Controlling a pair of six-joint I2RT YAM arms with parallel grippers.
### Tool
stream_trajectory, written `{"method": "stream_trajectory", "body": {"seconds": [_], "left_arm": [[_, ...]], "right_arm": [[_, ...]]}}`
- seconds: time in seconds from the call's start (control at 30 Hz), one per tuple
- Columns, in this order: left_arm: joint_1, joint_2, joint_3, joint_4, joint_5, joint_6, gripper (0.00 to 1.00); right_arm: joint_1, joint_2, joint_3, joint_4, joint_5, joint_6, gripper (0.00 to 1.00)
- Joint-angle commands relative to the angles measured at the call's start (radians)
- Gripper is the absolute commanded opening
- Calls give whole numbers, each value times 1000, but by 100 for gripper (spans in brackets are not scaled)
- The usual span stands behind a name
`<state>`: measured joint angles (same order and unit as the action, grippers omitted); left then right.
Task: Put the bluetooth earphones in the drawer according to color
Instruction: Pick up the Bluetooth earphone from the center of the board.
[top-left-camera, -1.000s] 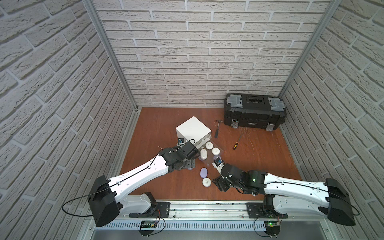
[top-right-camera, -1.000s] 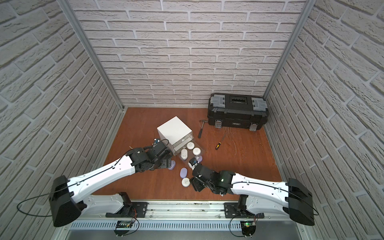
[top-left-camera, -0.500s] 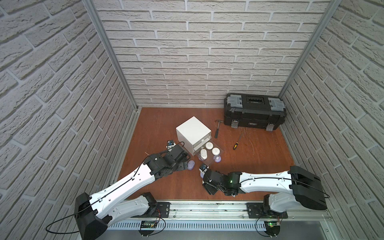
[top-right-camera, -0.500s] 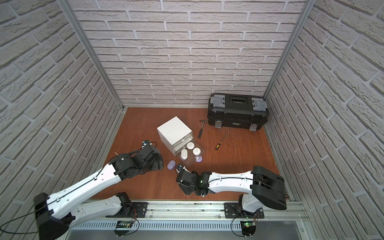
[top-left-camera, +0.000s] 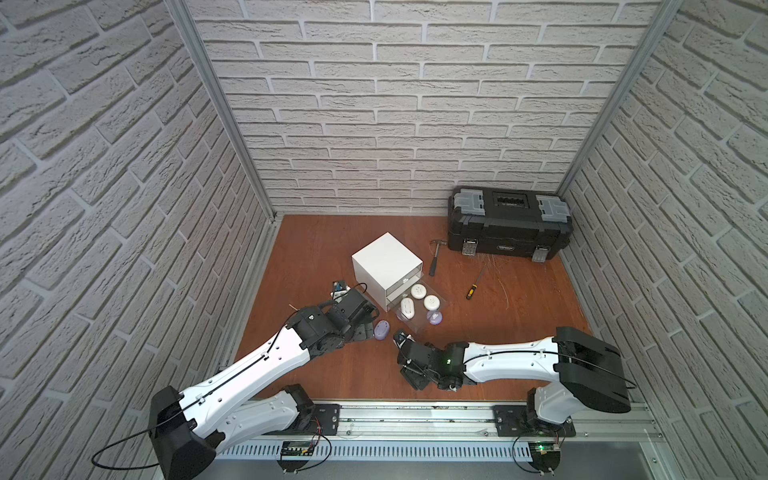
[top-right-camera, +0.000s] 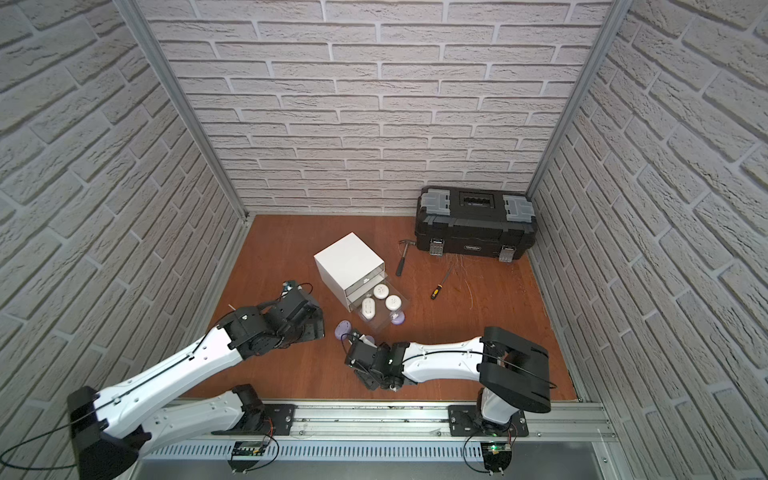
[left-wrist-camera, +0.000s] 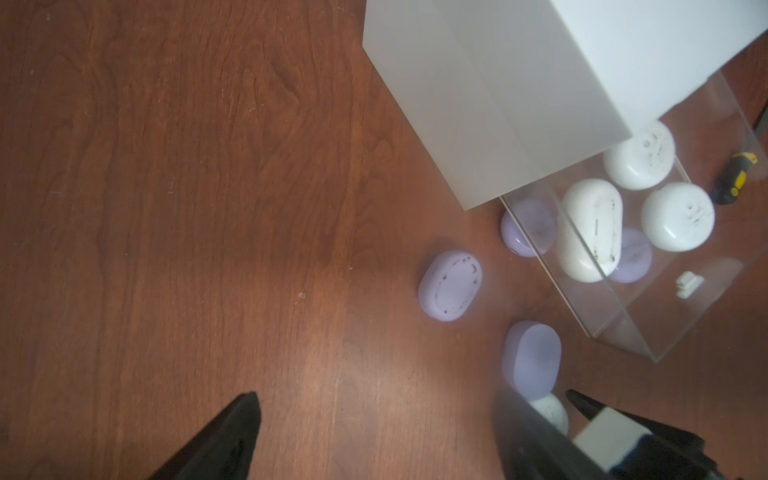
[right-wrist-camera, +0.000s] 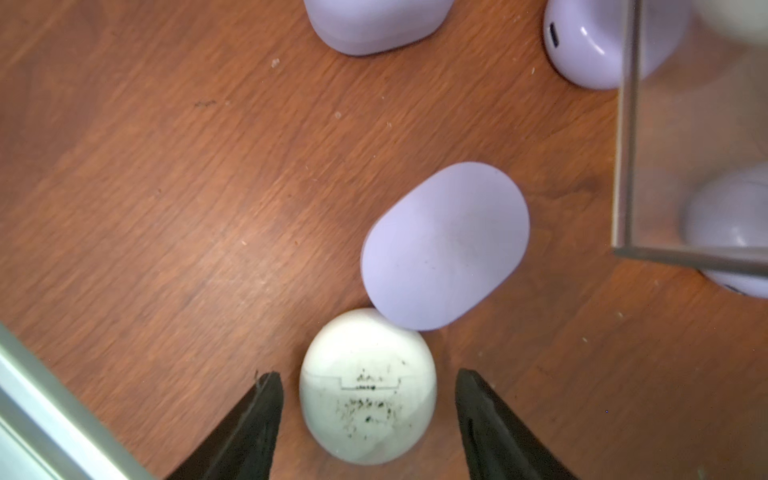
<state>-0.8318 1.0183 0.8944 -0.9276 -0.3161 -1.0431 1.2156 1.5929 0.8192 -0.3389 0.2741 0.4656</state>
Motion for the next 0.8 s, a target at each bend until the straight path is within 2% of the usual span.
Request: {"method": "stream_trajectory", "body": {"seconds": [0.0, 0.33, 0.53, 0.67, 0.77], "left_arm": [[7, -1, -13, -7, -5, 7, 92], [8, -4, -14, -13, -6, 6, 92], [10, -1, -15, -10, -4, 8, 92], [11, -1, -15, -12, -3, 10, 92], [10, -5, -16, -14, -3, 9, 92]], "right_arm": [[5, 18, 26, -14, 22, 15, 71], [-10, 53, 34, 2, 1, 9, 61], [-16, 46, 34, 1, 1, 1, 52], [-16, -17, 33, -39, 7, -15, 47], [-16, -130, 40, -114, -6, -47, 44]]}}
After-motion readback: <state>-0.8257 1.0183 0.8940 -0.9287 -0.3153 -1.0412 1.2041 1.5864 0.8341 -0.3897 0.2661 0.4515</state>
